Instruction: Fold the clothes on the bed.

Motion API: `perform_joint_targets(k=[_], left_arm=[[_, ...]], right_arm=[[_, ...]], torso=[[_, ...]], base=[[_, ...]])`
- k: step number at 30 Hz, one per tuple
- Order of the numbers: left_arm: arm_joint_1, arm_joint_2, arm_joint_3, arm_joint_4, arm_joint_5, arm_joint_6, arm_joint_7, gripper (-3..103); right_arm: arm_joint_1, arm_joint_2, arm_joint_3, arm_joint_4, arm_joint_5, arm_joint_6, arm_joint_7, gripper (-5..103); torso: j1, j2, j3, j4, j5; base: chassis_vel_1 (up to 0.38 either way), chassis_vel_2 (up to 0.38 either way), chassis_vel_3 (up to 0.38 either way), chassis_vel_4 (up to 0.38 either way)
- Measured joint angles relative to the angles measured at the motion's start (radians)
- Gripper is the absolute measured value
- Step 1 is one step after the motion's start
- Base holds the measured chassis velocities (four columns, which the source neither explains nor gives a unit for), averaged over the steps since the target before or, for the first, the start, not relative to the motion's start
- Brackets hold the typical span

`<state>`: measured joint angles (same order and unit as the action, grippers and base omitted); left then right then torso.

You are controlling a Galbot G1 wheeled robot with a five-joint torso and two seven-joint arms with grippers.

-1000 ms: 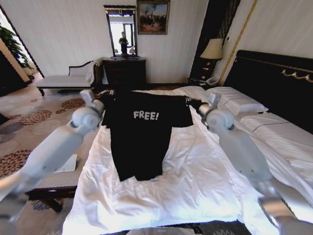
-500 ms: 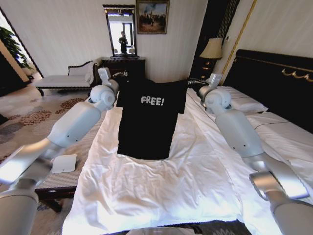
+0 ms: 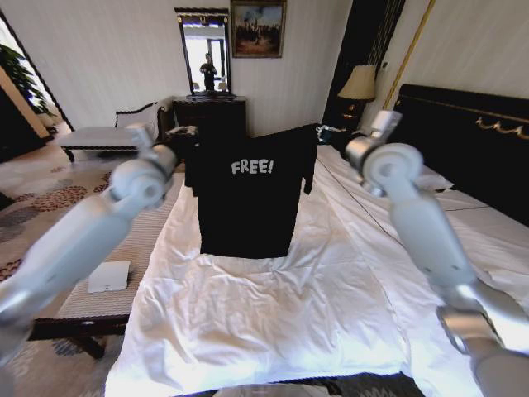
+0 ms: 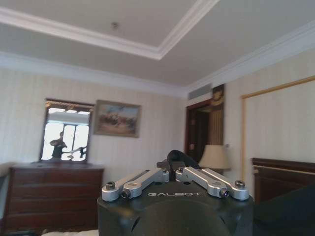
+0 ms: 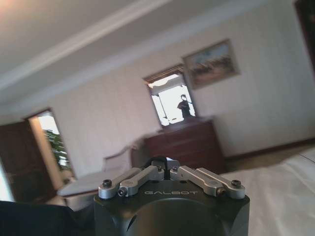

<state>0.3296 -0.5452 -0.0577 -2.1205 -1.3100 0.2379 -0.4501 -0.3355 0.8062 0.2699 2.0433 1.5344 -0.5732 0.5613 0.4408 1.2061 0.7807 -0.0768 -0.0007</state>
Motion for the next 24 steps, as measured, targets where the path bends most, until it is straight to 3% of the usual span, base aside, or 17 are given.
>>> perform_joint_targets(k=[2, 3, 4, 7, 9, 10, 12, 14, 16, 19, 24], left_arm=[[0.188, 0.105, -0.208, -0.157, -0.043, 0.007, 0.007, 1], [0.248, 0.134, -0.277, -0.192, -0.053, 0.007, 0.013, 1], [0.248, 0.134, -0.277, -0.192, -0.053, 0.007, 0.013, 1], [0.621, 0.259, -0.697, -0.335, -0.182, 0.017, 0.025, 1], [0.754, 0.291, -0.888, -0.371, -0.265, 0.027, 0.026, 1], [0.754, 0.291, -0.888, -0.371, -0.265, 0.027, 0.026, 1], [0.933, 0.331, -1.144, -0.397, -0.356, 0.041, 0.024, 0], [1.089, 0.335, -1.310, -0.398, -0.393, 0.049, 0.023, 1], [1.133, 0.331, -1.344, -0.398, -0.407, 0.053, 0.018, 0], [1.210, 0.306, -1.408, -0.393, -0.511, 0.091, -0.031, 0], [1.180, 0.280, -1.370, -0.389, -0.510, 0.128, -0.071, 0]], right_arm=[[-0.099, -0.076, 0.100, 0.134, 0.087, -0.005, 0.002, 0], [-0.114, -0.091, 0.122, 0.159, 0.109, -0.005, 0.002, 0], [-0.114, -0.091, 0.122, 0.159, 0.109, -0.005, 0.002, 0], [-0.237, -0.211, 0.288, 0.300, 0.235, -0.003, -0.001, 0], [-0.274, -0.244, 0.353, 0.342, 0.279, -0.003, -0.001, 0], [-0.274, -0.244, 0.353, 0.342, 0.279, -0.003, -0.001, 0], [-0.297, -0.269, 0.425, 0.377, 0.339, -0.005, 0.012, 0], [-0.302, -0.290, 0.491, 0.403, 0.408, -0.009, 0.035, 0], [-0.304, -0.300, 0.520, 0.415, 0.438, -0.010, 0.045, 0], [-0.326, -0.347, 0.655, 0.461, 0.595, -0.016, 0.092, 0], [-0.401, -0.362, 0.741, 0.469, 0.690, -0.028, 0.131, 0]], torso=[[0.000, 0.000, 0.000, -0.0008, 0.0009], [0.000, 0.000, 0.000, -0.0007, 0.0010], [0.000, 0.000, 0.000, -0.0007, 0.0010], [0.000, 0.000, 0.000, -0.0001, 0.0007], [0.000, 0.000, 0.000, -0.0005, 0.0001], [0.000, 0.000, 0.000, -0.0005, 0.0001], [0.000, 0.000, 0.000, -0.0003, 0.0013], [0.000, 0.000, 0.000, 0.0000, 0.0011], [0.001, 0.000, 0.000, -0.0003, 0.0014], [0.001, 0.000, 0.001, -0.0004, 0.0001], [0.000, 0.000, 0.000, -0.0005, 0.0002]], base=[[0.000, 0.000, 0.000, 0.000], [0.000, 0.000, 0.000, 0.000], [0.000, 0.000, 0.000, 0.000], [0.000, 0.000, 0.000, 0.000], [0.000, 0.000, 0.000, 0.000], [0.000, 0.000, 0.000, 0.000], [0.000, 0.000, 0.000, 0.000], [0.000, 0.000, 0.000, 0.000], [0.000, 0.000, 0.000, 0.000], [0.000, 0.000, 0.000, 0.000], [0.000, 0.000, 0.000, 0.000]])
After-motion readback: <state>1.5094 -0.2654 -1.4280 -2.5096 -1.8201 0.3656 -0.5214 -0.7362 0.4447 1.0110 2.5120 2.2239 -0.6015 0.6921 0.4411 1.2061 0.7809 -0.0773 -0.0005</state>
